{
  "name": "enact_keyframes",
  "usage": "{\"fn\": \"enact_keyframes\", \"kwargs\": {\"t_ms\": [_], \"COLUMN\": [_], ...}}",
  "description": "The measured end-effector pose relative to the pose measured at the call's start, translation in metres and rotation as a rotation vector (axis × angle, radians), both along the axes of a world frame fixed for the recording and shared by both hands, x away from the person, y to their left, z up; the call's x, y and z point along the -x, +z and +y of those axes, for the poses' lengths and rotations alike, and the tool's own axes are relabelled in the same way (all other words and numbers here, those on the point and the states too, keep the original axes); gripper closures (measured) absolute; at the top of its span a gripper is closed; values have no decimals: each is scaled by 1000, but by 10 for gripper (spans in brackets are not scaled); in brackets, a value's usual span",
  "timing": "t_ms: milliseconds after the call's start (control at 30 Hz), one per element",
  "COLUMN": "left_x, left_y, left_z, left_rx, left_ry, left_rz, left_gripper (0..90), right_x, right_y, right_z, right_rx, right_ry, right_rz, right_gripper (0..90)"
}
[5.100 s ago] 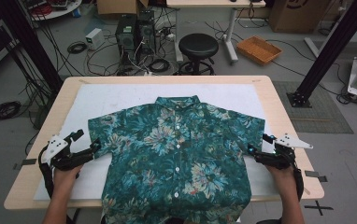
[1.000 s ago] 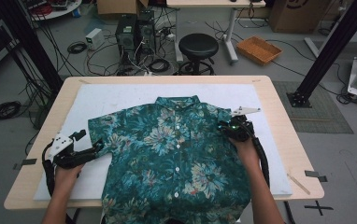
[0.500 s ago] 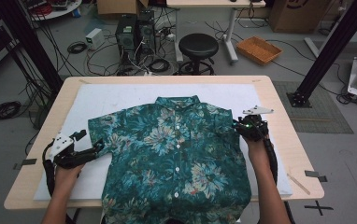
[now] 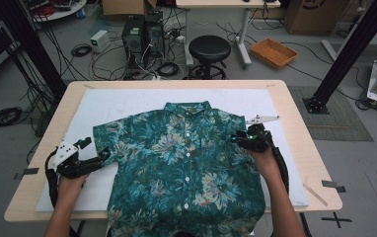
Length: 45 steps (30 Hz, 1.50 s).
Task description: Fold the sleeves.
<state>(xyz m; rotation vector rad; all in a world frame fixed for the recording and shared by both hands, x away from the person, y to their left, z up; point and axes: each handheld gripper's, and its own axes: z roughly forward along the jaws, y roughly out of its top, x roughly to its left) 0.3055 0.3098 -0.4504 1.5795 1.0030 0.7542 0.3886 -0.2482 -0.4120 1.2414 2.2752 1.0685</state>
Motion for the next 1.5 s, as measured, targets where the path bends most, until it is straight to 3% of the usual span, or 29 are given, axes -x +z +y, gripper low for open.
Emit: {"fn": "enact_keyframes", "kwargs": {"t_ms": [67,167,300,333,400,433,567,667,800,833,1033,1167,1267,1367,1500], "left_x": [-1,0,-1,-1,-1,-1,0,0,0,0,-1,-1,-1,-2,-4], "left_y": [0,0,0,0,0,0,0,0,0,0,0,0,0,1,1], "left_z": [0,-1,-1,-1,0,0,0,0,-1,-1,-1,-1,-1,-1,-1], "left_rx": [-5,-9,-7,-6,-4,-3,-4,-5,-11,-13,-12,-9,-10,-3,17], "left_ry": [2,2,3,2,2,1,-3,-4,-1,-1,4,5,3,0,-8], "left_rz": [3,2,3,3,3,4,2,2,1,2,4,7,9,28,65], "left_gripper": [197,197,197,197,197,197,197,197,197,197,197,197,197,197,197], "right_x": [-4,-12,-21,-27,-29,-30,-25,-18,-11,-6,11,21,24,31,44], "right_y": [-6,-17,-19,-18,-17,-13,-4,0,0,-2,-7,-10,-12,-17,-22], "right_z": [1,9,25,38,45,53,49,34,14,1,-26,-42,-47,-52,-64], "right_rx": [88,158,186,186,158,57,-43,-51,-91,-104,-120,-132,-114,-98,-125], "right_ry": [-41,-58,-66,-39,-14,46,57,34,30,47,103,122,123,123,110], "right_rz": [25,47,27,23,26,-1,-46,-72,-72,-64,-59,-52,-32,-46,-91], "right_gripper": [700,699,683,644,622,615,558,488,424,374,244,234,218,218,215]}}
